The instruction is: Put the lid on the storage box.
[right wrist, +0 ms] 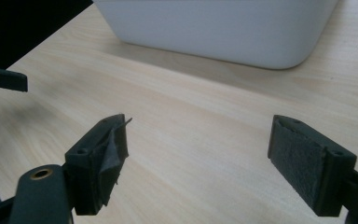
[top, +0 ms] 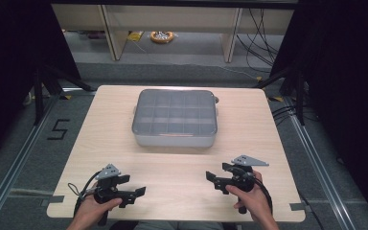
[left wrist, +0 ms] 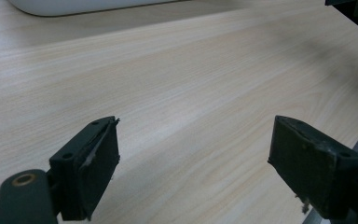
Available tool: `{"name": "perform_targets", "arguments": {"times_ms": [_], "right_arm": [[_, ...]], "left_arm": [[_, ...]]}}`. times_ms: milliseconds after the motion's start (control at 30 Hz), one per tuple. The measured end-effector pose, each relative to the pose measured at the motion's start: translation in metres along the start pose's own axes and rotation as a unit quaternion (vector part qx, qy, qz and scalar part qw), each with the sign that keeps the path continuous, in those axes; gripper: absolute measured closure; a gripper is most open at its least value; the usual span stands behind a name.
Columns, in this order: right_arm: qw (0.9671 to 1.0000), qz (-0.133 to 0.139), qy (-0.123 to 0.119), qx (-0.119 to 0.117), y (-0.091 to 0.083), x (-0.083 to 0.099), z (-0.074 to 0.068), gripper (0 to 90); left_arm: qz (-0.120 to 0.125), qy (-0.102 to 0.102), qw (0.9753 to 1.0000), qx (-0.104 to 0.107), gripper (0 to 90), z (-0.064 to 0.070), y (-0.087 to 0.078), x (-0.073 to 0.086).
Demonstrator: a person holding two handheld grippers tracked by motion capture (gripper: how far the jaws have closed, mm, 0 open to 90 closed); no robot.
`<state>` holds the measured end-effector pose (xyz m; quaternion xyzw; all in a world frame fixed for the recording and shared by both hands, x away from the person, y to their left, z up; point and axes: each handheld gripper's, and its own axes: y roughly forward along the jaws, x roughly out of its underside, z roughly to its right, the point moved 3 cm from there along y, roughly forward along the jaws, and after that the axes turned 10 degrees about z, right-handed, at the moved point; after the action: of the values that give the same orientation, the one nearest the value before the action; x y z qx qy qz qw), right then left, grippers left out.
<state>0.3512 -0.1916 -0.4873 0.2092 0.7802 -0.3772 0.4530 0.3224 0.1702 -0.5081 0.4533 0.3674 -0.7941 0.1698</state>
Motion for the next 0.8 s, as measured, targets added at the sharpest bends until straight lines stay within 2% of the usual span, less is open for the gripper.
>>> {"name": "perform_targets", "arguments": {"times_ms": [33,67,200,233,267,300,333,367,433,467,500,567,600,633,667,733,767,800], "right_arm": [[0.9999,-0.009,-0.004,0.006,-0.001,0.002,-0.001,20.8],[0.9999,-0.007,-0.010,0.007,-0.002,0.003,0.000,20.9],[1.0000,-0.005,-0.001,0.001,-0.004,0.010,-0.003,21.3],[0.9999,-0.005,-0.012,0.007,-0.004,0.012,-0.002,21.4],[0.9998,-0.013,-0.014,0.011,-0.006,0.014,-0.002,21.4],[0.9997,-0.016,0.014,0.009,-0.007,0.016,-0.007,21.4],[0.9996,-0.022,0.011,0.011,-0.008,0.018,-0.007,21.4],[0.9998,-0.015,-0.009,0.003,-0.008,0.020,-0.004,21.5],[0.9997,-0.024,0.009,-0.002,-0.012,0.023,-0.007,21.5],[0.9998,-0.022,-0.002,-0.004,-0.013,0.024,-0.006,21.5],[0.9994,-0.027,0.022,-0.002,-0.015,0.027,-0.010,21.5],[0.9995,-0.031,-0.005,0.000,-0.016,0.030,-0.006,21.5],[0.9992,-0.037,0.011,-0.001,-0.018,0.032,-0.010,21.5],[0.9994,-0.033,-0.003,-0.001,-0.018,0.033,-0.008,21.4],[0.9994,-0.034,0.000,0.000,-0.020,0.035,-0.009,21.3],[0.9990,-0.037,0.023,-0.005,-0.022,0.038,-0.013,21.1],[0.9992,-0.034,0.019,0.000,-0.023,0.040,-0.013,21.0],[0.9993,-0.035,0.004,-0.010,-0.024,0.041,-0.010,20.7]], "left_arm": [[-0.004,0.007,1.0000,-0.002,15.2,0.000,-0.001,0.001],[0.001,0.001,1.0000,0.000,15.2,0.002,0.000,0.001],[-0.003,0.006,1.0000,0.004,15.1,0.004,-0.002,0.003],[-0.005,0.008,0.9999,0.004,15.1,0.005,-0.003,0.004],[-0.003,0.006,1.0000,0.004,15.1,0.006,-0.003,0.004],[-0.007,0.008,0.9999,0.003,15.2,0.006,-0.004,0.005],[-0.003,0.006,1.0000,0.004,15.1,0.007,-0.004,0.005],[-0.003,0.002,1.0000,0.007,15.1,0.009,-0.004,0.006],[-0.006,0.005,0.9999,0.007,15.1,0.010,-0.005,0.008],[-0.012,0.010,0.9999,0.006,15.2,0.010,-0.006,0.009],[-0.011,0.008,0.9999,0.007,15.2,0.012,-0.005,0.010],[-0.015,0.007,0.9998,0.011,15.2,0.014,-0.005,0.012],[-0.016,0.009,0.9998,0.010,15.1,0.015,-0.005,0.014],[-0.022,0.014,0.9996,0.013,15.2,0.016,-0.006,0.015],[-0.023,0.012,0.9996,0.011,15.1,0.017,-0.006,0.016],[-0.024,0.014,0.9995,0.015,15.2,0.019,-0.007,0.019],[-0.029,0.016,0.9994,0.015,15.1,0.020,-0.008,0.020],[-0.029,0.017,0.9993,0.015,15.2,0.020,-0.008,0.021]]}}
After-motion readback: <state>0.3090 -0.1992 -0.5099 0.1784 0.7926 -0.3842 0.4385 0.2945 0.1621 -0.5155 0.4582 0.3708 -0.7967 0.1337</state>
